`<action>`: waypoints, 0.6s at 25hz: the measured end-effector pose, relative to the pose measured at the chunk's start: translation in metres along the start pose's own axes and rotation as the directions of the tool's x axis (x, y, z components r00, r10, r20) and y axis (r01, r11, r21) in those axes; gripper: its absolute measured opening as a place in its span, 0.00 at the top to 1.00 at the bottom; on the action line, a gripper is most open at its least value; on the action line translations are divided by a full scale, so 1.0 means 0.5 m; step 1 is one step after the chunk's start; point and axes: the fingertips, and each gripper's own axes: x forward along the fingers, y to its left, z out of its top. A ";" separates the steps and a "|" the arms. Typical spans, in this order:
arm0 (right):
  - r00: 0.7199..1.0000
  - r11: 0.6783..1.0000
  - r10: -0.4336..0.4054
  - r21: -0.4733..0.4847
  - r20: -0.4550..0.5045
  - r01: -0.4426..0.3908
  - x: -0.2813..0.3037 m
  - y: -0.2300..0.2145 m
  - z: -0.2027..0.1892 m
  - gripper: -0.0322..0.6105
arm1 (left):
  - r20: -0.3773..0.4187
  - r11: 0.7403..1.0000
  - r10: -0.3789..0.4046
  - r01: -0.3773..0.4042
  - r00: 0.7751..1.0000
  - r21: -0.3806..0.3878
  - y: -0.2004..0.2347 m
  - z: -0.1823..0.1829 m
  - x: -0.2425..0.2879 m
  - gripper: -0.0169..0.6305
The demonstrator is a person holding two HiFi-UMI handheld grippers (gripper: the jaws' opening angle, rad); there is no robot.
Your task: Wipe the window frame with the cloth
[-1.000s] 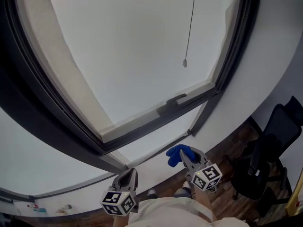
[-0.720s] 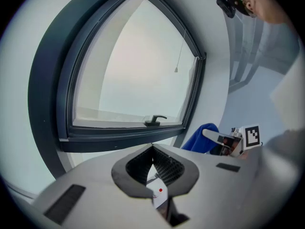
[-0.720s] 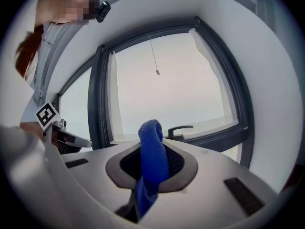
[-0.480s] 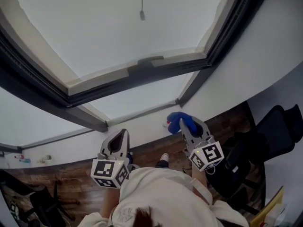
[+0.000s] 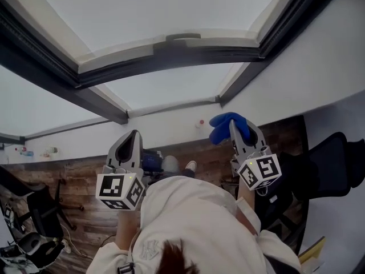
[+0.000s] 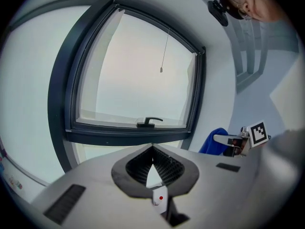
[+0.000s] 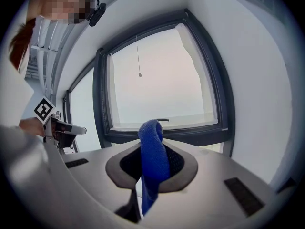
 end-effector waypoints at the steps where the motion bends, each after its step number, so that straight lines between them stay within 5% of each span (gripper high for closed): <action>1: 1.000 1.000 0.003 -0.001 0.001 -0.003 0.006 0.000 0.002 0.87 | 0.005 1.000 0.003 -0.003 1.000 0.003 0.002 0.004 0.001 0.96; 15: 0.997 0.999 0.013 -0.044 -0.079 -0.017 0.208 0.075 0.020 0.87 | -0.058 0.987 -0.161 0.160 0.985 -0.028 0.051 0.030 0.097 0.97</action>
